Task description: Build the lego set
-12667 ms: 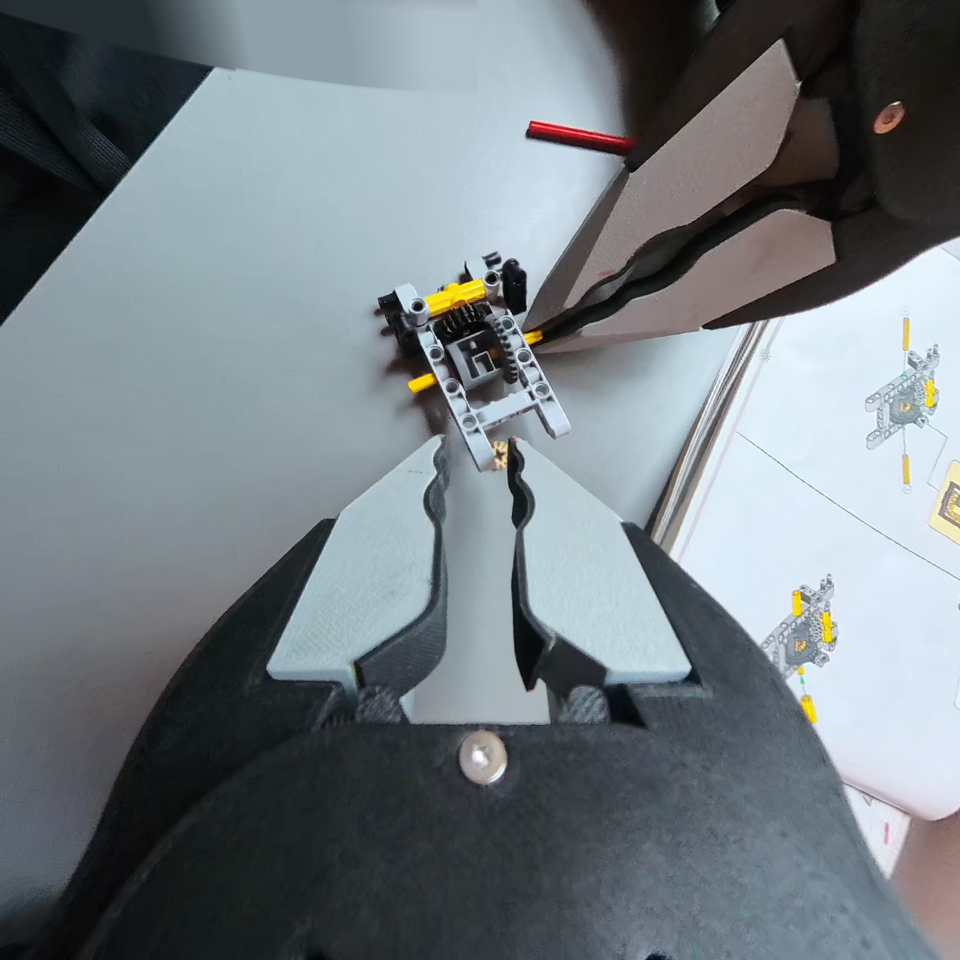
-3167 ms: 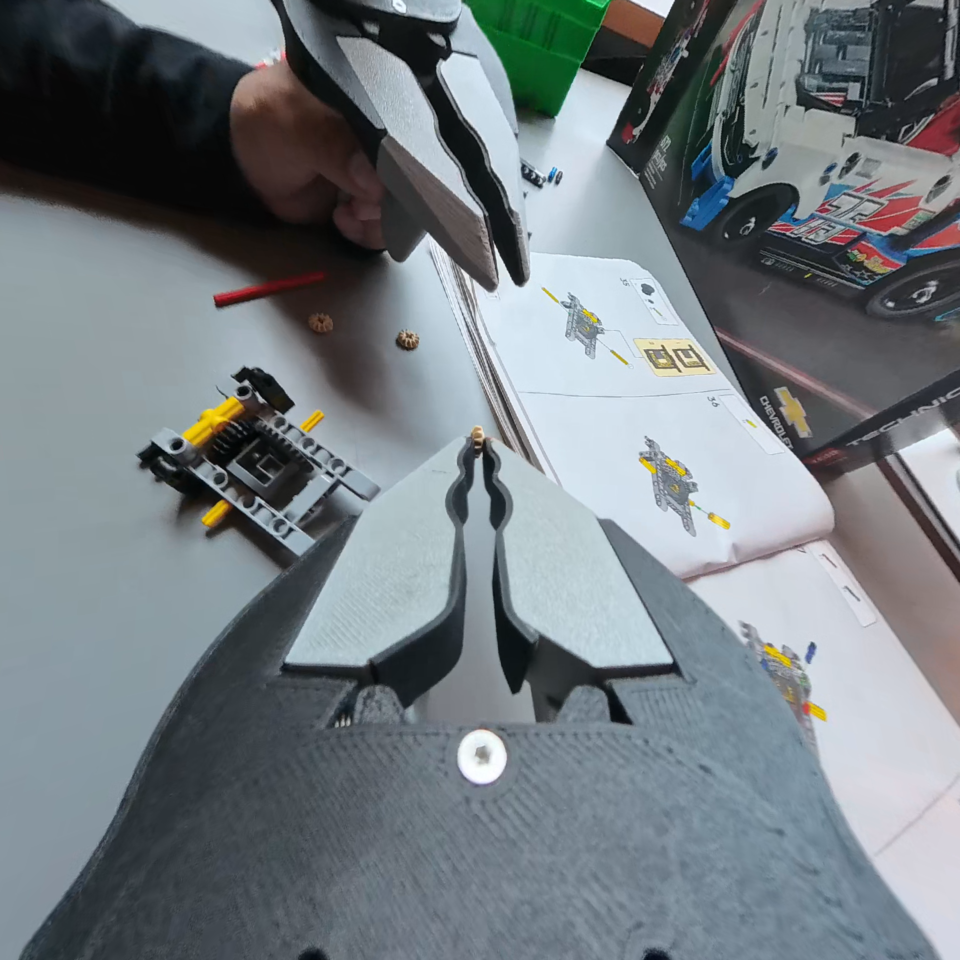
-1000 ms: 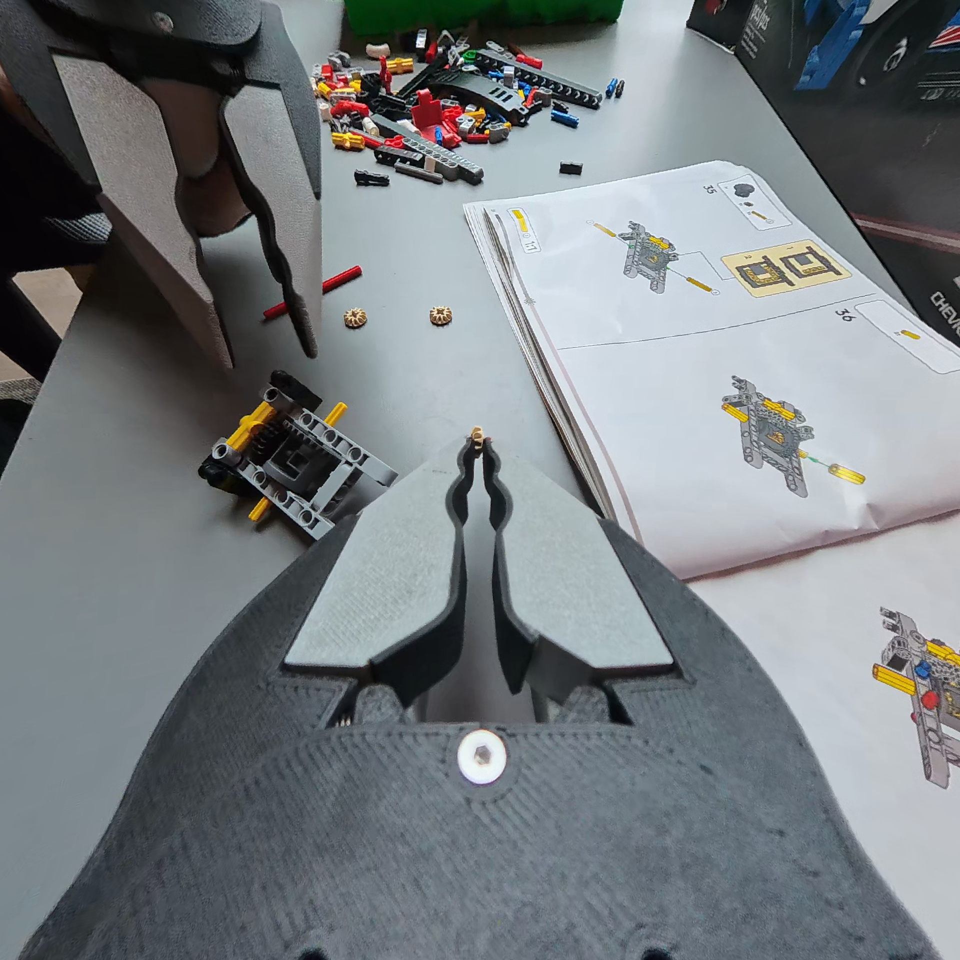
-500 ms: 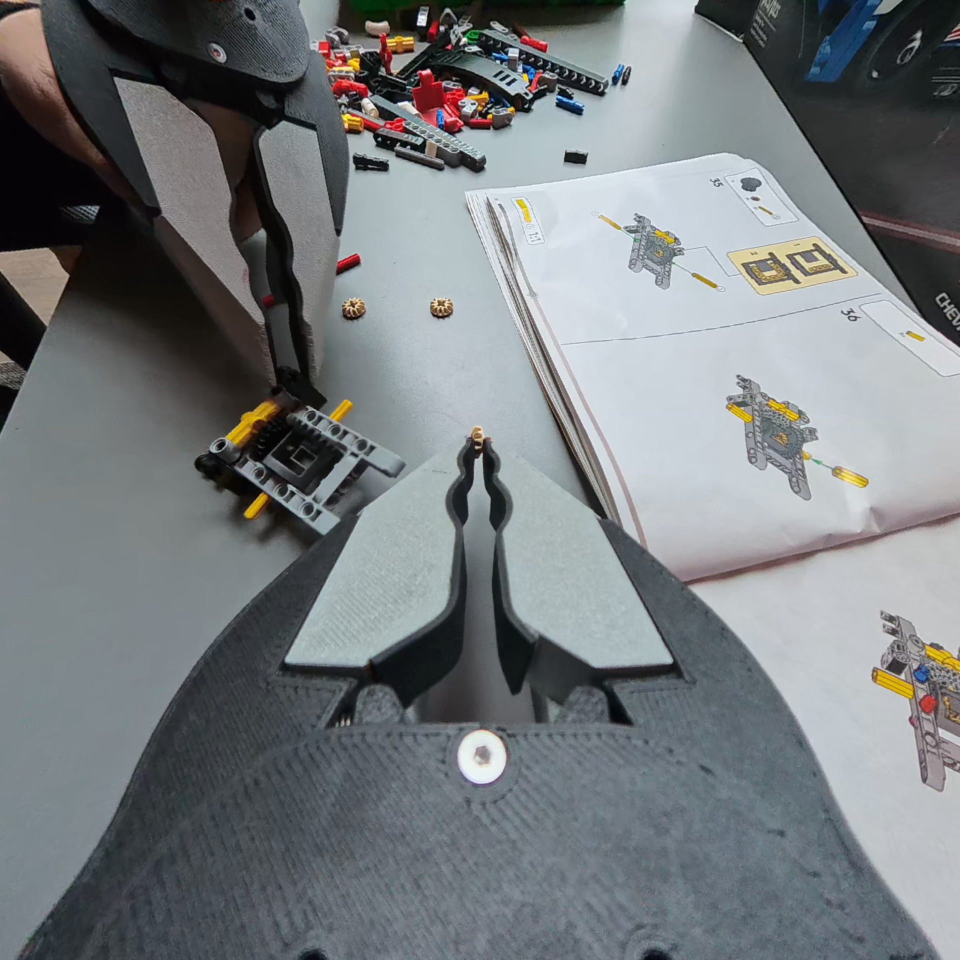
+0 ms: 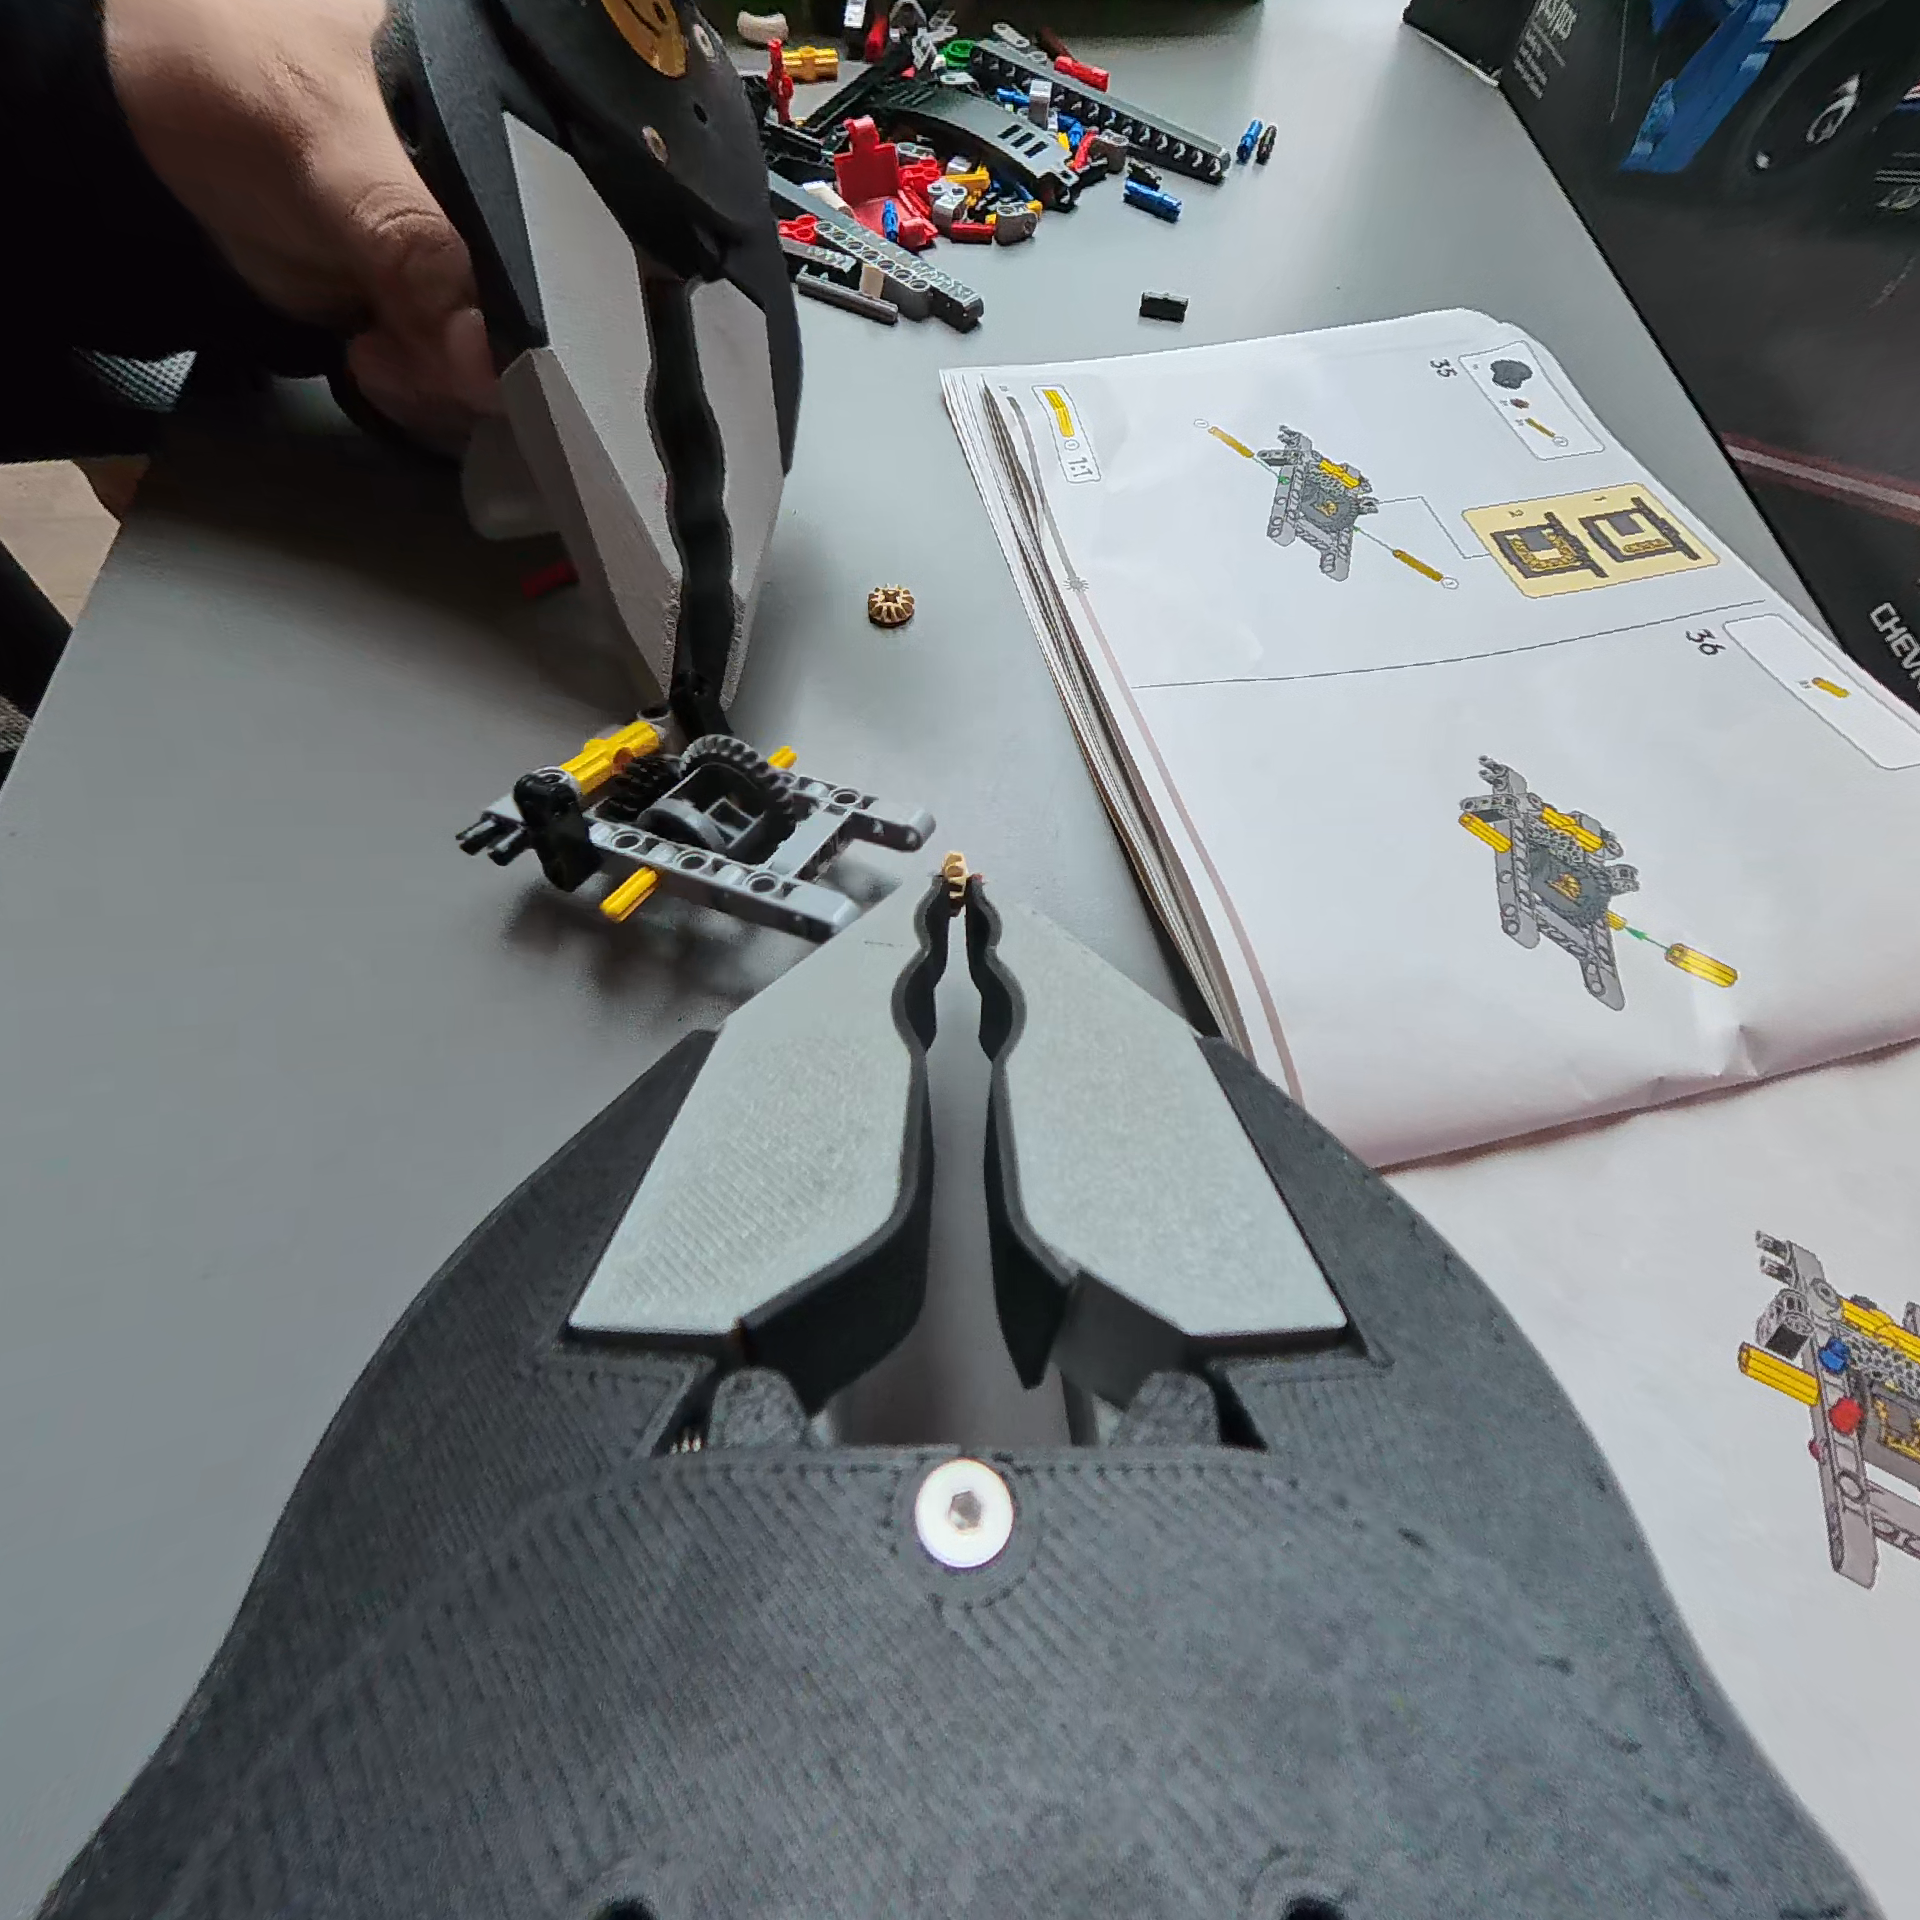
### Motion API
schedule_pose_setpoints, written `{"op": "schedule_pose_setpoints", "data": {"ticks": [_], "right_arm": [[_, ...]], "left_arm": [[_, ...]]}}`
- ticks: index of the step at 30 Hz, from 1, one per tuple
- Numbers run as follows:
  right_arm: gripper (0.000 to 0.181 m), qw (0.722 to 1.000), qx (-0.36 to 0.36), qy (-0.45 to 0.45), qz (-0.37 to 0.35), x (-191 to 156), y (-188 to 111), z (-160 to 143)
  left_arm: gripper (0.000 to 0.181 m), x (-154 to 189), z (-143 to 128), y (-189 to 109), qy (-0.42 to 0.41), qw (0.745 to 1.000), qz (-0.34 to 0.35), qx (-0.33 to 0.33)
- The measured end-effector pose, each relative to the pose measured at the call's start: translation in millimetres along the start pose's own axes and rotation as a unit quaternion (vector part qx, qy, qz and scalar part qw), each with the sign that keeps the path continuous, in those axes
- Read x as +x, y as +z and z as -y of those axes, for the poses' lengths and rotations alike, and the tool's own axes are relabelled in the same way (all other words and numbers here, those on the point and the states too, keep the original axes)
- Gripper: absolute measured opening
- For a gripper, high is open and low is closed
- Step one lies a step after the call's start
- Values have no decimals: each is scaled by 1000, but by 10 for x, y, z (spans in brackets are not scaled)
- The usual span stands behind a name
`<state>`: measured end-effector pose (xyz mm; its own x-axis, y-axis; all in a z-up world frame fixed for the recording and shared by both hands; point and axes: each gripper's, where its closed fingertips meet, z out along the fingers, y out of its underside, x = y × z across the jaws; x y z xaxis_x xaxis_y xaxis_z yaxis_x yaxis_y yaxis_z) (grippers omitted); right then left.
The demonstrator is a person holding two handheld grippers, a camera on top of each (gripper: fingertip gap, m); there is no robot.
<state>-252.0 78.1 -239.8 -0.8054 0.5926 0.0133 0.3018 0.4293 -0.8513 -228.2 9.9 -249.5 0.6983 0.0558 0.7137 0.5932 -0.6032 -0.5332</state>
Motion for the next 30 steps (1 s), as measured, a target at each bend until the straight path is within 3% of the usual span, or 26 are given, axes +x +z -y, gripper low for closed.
{"op": "schedule_pose_setpoints", "data": {"ticks": [30], "right_arm": [[0, 1000, -5, -2, 14, -56, 14, -8]], "left_arm": [[7, -36, 1, -7, -11, 1000, -14, -7]]}}
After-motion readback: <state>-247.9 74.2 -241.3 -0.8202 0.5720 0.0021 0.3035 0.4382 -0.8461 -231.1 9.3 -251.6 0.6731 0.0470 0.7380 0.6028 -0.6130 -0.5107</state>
